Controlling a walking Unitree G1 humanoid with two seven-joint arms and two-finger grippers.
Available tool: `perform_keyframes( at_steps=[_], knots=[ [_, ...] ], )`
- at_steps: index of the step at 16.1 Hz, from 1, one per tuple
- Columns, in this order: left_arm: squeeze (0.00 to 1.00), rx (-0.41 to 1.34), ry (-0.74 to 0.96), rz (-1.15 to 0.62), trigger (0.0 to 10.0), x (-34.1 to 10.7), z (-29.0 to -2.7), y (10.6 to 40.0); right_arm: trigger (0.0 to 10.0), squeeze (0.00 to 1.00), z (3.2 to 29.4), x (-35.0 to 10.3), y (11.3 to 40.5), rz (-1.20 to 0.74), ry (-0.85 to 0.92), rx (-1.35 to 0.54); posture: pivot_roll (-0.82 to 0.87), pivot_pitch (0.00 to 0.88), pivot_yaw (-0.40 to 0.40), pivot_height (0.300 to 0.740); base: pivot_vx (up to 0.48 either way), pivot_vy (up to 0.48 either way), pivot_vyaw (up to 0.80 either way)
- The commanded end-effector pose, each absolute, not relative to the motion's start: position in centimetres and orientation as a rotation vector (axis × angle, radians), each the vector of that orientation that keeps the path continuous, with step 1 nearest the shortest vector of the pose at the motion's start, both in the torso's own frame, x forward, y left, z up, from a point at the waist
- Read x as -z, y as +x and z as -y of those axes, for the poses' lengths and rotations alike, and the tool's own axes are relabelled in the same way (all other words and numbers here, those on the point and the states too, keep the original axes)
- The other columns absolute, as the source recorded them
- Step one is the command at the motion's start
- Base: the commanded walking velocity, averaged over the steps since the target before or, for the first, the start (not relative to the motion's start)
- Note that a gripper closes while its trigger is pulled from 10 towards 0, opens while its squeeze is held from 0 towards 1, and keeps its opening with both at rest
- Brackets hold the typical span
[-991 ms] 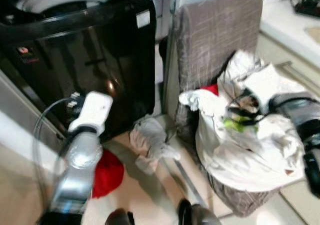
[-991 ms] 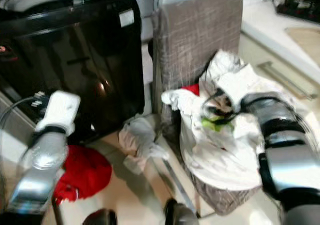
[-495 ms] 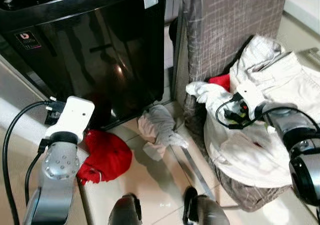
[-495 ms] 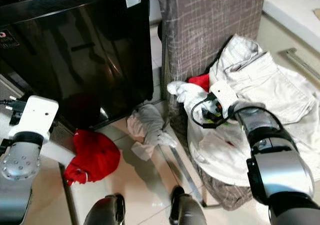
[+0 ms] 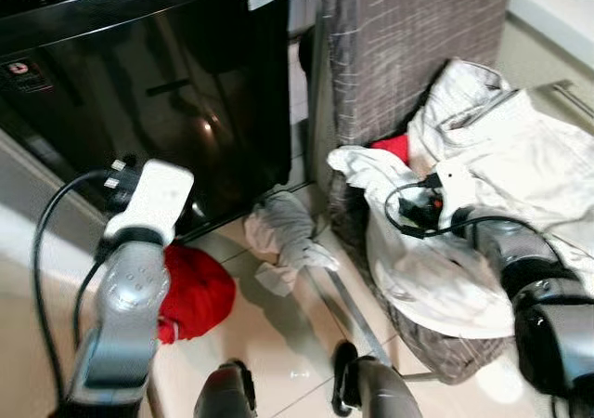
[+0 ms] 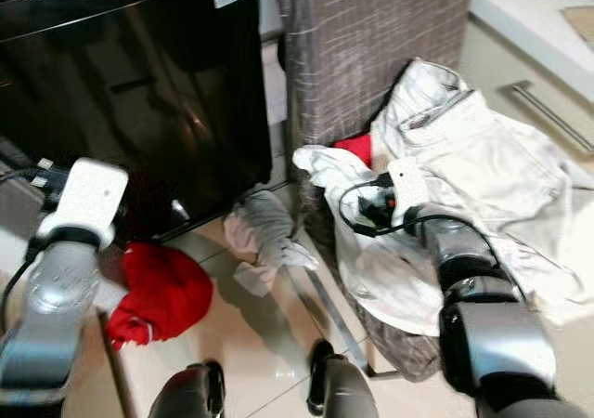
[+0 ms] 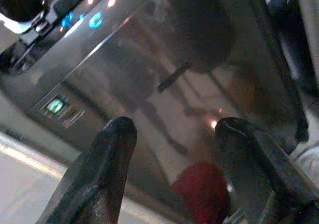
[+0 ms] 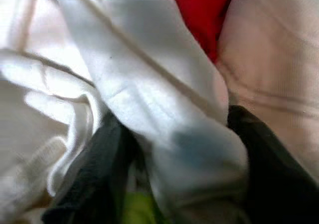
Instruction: Clothes washing
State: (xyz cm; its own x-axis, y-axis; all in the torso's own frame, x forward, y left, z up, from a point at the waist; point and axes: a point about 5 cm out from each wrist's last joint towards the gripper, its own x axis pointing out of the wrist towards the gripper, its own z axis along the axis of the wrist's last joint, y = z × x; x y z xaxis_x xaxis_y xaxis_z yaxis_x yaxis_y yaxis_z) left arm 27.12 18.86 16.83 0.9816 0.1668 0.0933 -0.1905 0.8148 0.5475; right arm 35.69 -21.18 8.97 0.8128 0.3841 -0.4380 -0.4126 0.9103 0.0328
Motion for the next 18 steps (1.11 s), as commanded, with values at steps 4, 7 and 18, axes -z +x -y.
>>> perform_keyframes(
  at_steps=[4, 7, 18],
  knots=[
    [0.0, -0.178, 0.573, 0.057, 10.0, -16.3, -17.9, 28.3, 0.0, 0.0, 18.4, -7.3, 34.7, -0.437, 0.037, -0.519, 0.09, 0.154, -0.017, 0.74, 0.0, 0.0, 0.0],
    [0.0, -0.179, 0.568, 0.082, 10.0, -16.5, -17.7, 29.2, 0.0, 0.0, 16.5, -7.8, 34.3, -0.359, 0.082, -0.578, 0.07, 0.114, -0.023, 0.74, 0.0, 0.0, 0.0],
    [0.0, -0.112, 0.35, 0.139, 10.0, -16.1, -14.6, 31.6, 0.0, 0.0, 15.5, -20.3, 38.4, 0.146, 0.048, -0.304, 0.01, 0.022, -0.028, 0.74, 0.0, 0.0, 0.0]
  ],
)
